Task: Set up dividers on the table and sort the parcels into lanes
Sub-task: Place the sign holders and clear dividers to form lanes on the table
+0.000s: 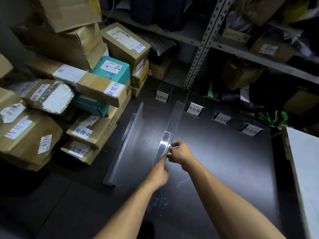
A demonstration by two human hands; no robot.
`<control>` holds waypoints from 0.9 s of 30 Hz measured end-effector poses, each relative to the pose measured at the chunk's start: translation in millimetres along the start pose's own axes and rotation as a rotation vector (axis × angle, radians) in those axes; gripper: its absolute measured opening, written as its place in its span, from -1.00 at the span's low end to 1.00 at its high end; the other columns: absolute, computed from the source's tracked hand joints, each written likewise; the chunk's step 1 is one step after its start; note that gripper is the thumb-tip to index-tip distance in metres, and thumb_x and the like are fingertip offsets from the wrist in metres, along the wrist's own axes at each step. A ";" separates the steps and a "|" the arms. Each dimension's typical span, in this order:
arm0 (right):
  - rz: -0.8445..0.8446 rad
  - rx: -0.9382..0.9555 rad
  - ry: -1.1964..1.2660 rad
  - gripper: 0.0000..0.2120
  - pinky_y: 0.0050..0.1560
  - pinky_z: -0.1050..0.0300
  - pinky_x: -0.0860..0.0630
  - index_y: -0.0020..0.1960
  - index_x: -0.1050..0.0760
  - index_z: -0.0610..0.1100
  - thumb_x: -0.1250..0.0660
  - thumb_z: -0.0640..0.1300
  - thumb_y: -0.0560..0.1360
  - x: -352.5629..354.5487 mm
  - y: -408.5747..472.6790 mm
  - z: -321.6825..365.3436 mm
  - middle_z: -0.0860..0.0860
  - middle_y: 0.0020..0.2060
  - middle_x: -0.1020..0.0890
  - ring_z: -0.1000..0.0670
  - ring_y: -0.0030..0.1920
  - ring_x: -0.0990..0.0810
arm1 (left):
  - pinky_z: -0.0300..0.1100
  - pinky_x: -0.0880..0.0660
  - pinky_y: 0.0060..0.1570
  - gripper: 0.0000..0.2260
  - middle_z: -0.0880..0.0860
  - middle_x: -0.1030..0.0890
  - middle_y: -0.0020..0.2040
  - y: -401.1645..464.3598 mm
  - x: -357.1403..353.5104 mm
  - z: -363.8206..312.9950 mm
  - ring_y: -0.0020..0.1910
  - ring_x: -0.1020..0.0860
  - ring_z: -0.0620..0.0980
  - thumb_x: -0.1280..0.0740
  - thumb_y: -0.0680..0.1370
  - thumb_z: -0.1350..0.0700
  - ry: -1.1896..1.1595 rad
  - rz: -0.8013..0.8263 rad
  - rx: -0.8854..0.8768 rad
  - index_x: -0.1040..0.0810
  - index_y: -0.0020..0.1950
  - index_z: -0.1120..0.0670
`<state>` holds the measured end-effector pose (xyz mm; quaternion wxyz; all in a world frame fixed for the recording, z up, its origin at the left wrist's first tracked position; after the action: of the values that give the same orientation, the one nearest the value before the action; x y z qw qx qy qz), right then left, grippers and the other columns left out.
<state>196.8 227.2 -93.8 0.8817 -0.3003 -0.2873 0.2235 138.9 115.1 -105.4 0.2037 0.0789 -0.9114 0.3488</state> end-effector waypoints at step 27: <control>0.084 0.416 -0.371 -0.60 0.24 -0.08 -0.51 0.42 -0.38 -0.18 -0.19 -0.10 0.61 -76.4 -23.5 74.9 -0.13 0.22 -0.62 -0.12 0.16 -0.63 | -0.04 -0.27 0.37 -0.43 0.11 -0.19 0.56 16.3 125.5 27.8 0.50 -0.24 0.13 -0.28 0.60 0.15 0.028 -0.545 -0.097 -0.15 0.57 0.08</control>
<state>97.9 197.0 -57.7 0.8466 -0.0786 -0.3792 0.3651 11.9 108.4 -80.4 0.3061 0.3066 -0.8693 0.2381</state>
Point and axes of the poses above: each hand's wrist, its own y-axis towards the middle knuckle, its own x-axis out of the back of the hand, z = x × y, the point moved 1 cm from there along y, towards the middle knuckle
